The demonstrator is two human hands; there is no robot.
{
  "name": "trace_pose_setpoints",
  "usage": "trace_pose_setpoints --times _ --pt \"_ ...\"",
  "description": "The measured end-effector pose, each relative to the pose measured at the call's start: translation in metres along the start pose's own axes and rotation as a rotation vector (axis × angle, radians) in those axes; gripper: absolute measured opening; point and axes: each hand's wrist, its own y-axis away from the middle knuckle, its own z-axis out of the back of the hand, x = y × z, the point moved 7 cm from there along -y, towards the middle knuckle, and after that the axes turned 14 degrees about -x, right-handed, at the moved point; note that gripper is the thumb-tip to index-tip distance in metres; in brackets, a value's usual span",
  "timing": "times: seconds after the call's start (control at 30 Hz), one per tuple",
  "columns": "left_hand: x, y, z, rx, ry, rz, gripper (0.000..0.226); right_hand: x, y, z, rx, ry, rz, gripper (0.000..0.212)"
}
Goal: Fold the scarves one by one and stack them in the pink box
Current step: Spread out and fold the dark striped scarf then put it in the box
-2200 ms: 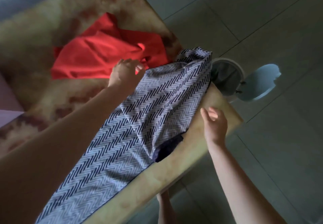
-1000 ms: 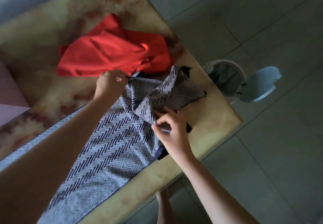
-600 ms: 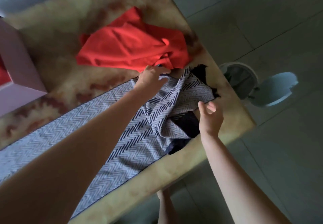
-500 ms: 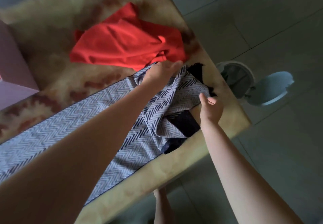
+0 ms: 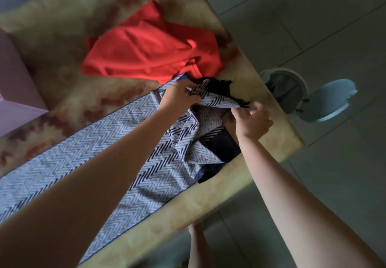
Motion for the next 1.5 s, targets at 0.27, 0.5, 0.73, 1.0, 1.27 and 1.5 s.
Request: trace_pose_setpoints --times 0.27,0.5,0.73,1.0,1.27,1.5 --pt "0.018 0.005 0.003 0.04 -0.041 0.043 0.035 0.018 0.002 -0.019 0.222 -0.181 0.13 0.016" --pt "0.034 0.008 0.009 0.06 -0.013 0.084 0.03 0.027 0.002 0.003 0.46 -0.581 0.103 0.023" --pt "0.033 0.009 0.009 0.078 -0.004 0.082 0.03 0.043 0.01 -0.019 0.57 -0.529 0.111 0.031" --pt "0.038 0.015 0.016 0.054 -0.008 0.125 0.03 0.047 0.024 0.017 0.257 -0.404 0.346 0.011" --pt "0.062 0.031 0.039 0.005 0.134 0.289 0.024 0.081 0.102 0.058 0.116 -0.452 0.533 0.011" --pt "0.13 0.077 0.09 -0.008 0.484 0.579 0.019 0.089 0.223 0.044 0.386 -0.404 0.716 0.014"
